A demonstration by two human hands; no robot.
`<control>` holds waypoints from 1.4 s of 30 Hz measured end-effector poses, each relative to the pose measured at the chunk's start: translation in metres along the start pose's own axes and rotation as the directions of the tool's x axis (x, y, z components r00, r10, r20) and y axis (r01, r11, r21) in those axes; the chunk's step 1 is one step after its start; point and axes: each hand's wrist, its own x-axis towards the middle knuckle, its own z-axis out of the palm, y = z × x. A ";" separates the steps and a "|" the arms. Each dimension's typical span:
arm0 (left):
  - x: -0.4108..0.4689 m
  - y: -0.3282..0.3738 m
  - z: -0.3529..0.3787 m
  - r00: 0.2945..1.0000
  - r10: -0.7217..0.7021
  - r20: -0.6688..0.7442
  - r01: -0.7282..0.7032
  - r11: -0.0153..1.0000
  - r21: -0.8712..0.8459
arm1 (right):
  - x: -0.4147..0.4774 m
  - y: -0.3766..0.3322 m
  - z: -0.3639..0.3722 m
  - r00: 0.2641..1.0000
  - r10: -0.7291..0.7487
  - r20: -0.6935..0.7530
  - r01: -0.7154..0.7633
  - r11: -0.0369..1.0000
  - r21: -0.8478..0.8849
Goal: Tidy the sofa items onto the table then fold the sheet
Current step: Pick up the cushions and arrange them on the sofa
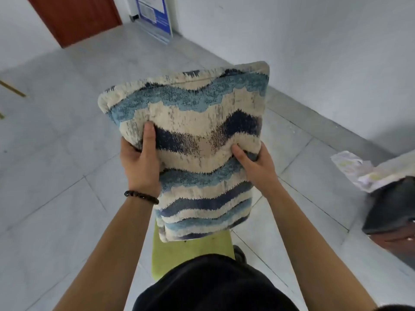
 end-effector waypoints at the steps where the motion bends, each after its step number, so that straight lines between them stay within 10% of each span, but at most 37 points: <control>1: -0.007 -0.002 0.003 0.999 0.011 0.053 -0.013 1.000 0.025 | -0.019 0.001 -0.005 0.995 -0.012 -0.101 0.014 1.000 0.016; 7: -0.068 -0.032 0.032 0.894 -0.075 0.441 0.037 0.995 0.093 | -0.141 0.028 -0.055 0.844 -0.002 -0.536 0.027 0.999 0.039; 14: -0.189 -0.036 0.102 0.602 -0.131 0.788 0.040 0.990 0.133 | -0.277 0.041 -0.139 0.511 0.009 -0.859 0.054 0.998 0.043; 24: -0.424 -0.067 0.213 0.265 -0.254 0.930 0.089 0.967 0.239 | -0.427 0.114 -0.306 0.224 0.073 -0.972 0.105 0.990 0.099; 36: -0.617 -0.107 0.395 0.278 -0.319 0.906 -0.075 0.933 0.351 | -0.483 0.147 -0.568 0.154 0.123 -0.980 -0.034 0.992 0.119; 42: -0.678 -0.149 0.541 0.277 0.031 0.960 -0.488 0.866 0.113 | -0.421 0.188 -0.703 0.176 0.147 -0.974 -0.140 0.982 0.123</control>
